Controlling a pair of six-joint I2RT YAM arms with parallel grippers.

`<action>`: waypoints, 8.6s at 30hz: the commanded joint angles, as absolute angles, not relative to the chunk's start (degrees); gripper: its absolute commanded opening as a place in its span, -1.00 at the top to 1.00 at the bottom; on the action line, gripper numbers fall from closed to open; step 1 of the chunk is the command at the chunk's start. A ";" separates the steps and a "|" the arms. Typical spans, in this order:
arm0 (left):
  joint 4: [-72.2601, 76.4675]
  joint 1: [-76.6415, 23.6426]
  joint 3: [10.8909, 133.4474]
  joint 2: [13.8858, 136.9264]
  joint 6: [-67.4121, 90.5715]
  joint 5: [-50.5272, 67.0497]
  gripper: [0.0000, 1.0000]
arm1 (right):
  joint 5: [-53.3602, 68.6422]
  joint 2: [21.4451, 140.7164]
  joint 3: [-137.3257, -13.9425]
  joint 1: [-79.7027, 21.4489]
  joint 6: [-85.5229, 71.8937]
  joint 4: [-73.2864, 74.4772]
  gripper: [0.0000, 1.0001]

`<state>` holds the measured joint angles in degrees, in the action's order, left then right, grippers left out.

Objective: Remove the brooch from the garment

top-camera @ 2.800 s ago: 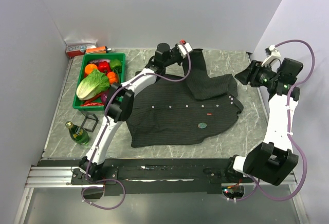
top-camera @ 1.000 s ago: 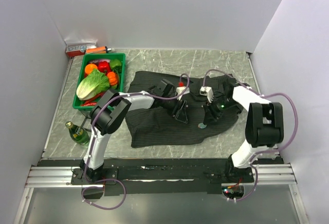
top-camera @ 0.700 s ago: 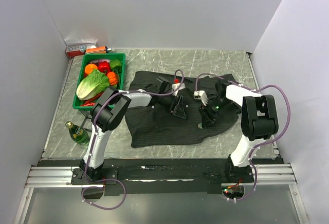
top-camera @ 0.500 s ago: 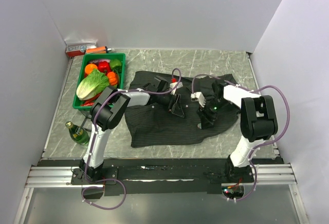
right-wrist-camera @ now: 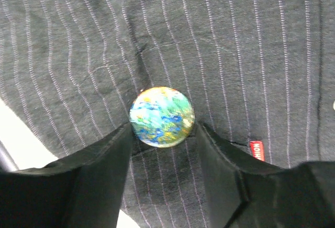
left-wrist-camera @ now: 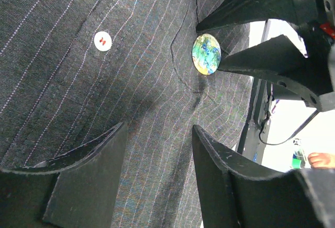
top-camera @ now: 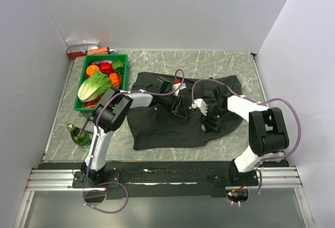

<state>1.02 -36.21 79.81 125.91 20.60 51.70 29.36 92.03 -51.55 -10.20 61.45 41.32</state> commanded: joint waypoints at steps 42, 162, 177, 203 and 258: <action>2.99 -35.60 78.84 124.19 25.31 51.06 -0.15 | 3.35 84.37 -45.97 -25.93 43.77 23.99 -0.06; -24.34 -59.85 108.81 128.06 6.67 1.93 0.10 | 19.77 62.58 -45.26 10.02 14.15 28.30 -0.08; -24.96 -59.50 109.42 130.96 11.42 6.42 0.07 | 19.60 63.98 -44.30 10.02 13.80 27.86 -0.07; -24.78 -56.16 112.50 130.69 10.37 3.16 0.09 | 19.69 66.00 -44.12 9.93 13.53 27.51 -0.07; -19.86 -44.04 104.85 132.54 26.89 29.18 0.17 | 40.78 87.27 -55.63 -5.01 70.12 34.36 0.23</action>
<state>-21.65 -44.75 105.06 133.99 25.39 26.46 41.54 87.20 -54.26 -3.77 61.69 32.45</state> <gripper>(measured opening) 0.415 0.377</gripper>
